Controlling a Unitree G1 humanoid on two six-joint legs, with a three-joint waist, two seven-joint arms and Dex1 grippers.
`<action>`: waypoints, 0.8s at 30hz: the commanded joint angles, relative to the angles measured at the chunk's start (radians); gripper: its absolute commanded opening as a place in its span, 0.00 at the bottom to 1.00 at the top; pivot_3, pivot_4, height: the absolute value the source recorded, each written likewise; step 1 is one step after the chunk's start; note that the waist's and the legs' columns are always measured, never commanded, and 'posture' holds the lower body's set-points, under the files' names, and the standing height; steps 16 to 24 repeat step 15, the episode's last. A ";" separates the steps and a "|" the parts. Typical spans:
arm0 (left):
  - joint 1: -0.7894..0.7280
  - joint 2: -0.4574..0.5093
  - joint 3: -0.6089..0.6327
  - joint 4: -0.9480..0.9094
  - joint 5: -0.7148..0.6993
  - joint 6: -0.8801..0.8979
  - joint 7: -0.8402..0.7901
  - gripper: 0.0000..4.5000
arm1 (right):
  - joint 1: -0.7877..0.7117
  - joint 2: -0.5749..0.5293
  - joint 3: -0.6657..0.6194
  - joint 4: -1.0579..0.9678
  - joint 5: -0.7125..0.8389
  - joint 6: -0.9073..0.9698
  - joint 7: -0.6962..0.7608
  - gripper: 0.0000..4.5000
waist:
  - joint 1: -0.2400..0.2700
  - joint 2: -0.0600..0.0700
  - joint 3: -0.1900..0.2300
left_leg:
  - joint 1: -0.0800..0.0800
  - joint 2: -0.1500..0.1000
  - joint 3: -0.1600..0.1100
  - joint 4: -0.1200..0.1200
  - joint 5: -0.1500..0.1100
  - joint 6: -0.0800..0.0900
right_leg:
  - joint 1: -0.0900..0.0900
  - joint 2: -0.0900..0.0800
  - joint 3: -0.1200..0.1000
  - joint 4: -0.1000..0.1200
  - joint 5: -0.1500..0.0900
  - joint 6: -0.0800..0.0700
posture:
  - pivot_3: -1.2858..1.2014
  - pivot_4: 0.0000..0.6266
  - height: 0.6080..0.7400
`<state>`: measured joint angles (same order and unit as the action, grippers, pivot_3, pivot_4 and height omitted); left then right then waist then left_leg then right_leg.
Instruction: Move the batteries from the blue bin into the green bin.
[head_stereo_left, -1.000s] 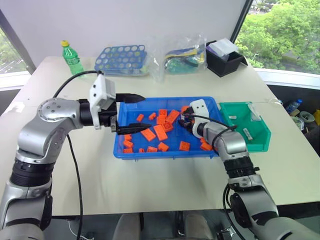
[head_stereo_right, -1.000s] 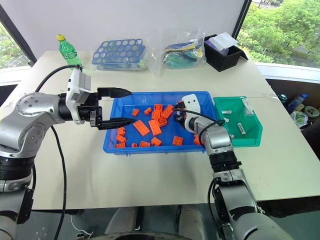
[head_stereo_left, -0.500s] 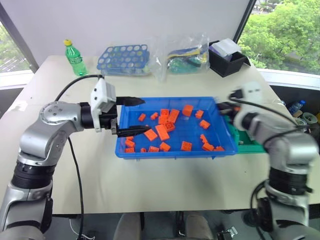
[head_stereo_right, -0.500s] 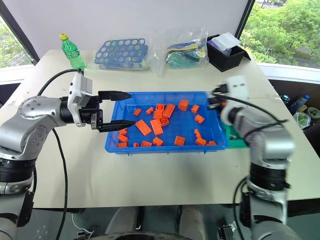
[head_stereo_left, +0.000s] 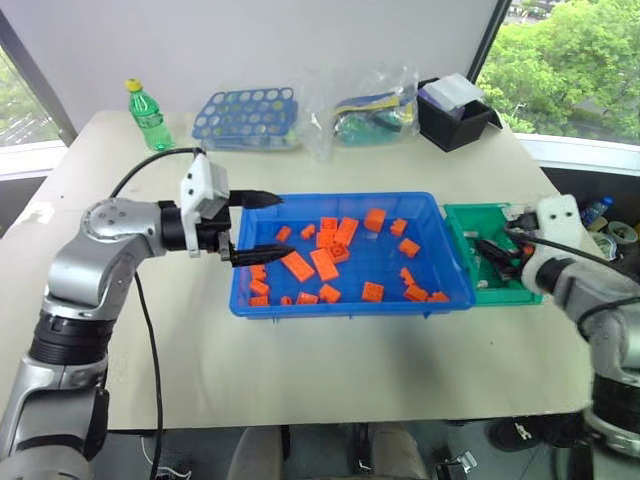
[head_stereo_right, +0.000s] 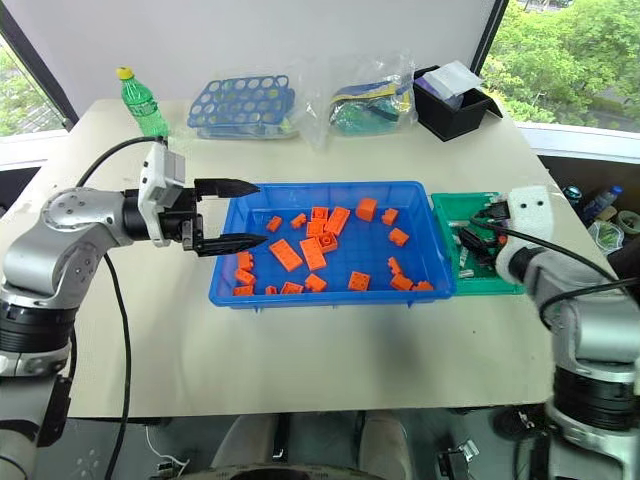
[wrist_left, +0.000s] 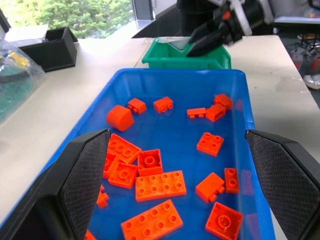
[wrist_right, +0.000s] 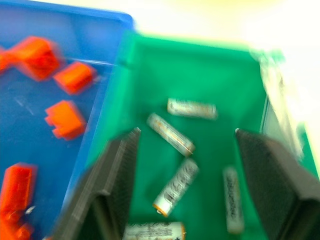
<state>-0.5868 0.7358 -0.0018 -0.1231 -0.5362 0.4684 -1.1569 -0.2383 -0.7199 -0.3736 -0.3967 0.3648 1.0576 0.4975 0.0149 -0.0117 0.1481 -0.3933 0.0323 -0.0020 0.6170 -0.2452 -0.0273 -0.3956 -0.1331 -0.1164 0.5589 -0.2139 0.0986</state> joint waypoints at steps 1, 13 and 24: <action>-0.019 0.025 0.063 -0.018 -0.054 0.033 -0.013 1.00 | 0.126 -0.160 -0.119 -0.143 0.172 -0.092 0.348 0.66 | 0.000 -0.001 0.001 | 0.000 0.000 0.000 0.000 0.000 0.000 | 0.001 0.000 0.000 0.000 0.000 0.000 | 0.52 0.24 0.87; 0.084 0.119 0.156 -0.036 -0.084 0.070 -0.021 1.00 | 0.294 -0.309 -0.280 -0.023 0.259 -0.223 0.614 0.66 | -0.001 -0.004 0.005 | 0.001 0.001 0.000 -0.001 -0.002 -0.004 | 0.002 0.000 -0.001 -0.011 0.000 0.000 | 0.52 0.24 0.87; 0.104 0.132 0.160 -0.043 -0.059 0.057 -0.004 1.00 | 0.271 -0.297 -0.256 -0.018 0.272 -0.235 0.595 0.66 | -0.001 -0.004 0.005 | 0.001 0.001 0.001 -0.001 -0.002 -0.004 | 0.002 -0.001 -0.001 -0.011 0.000 0.000 | 0.52 0.24 0.87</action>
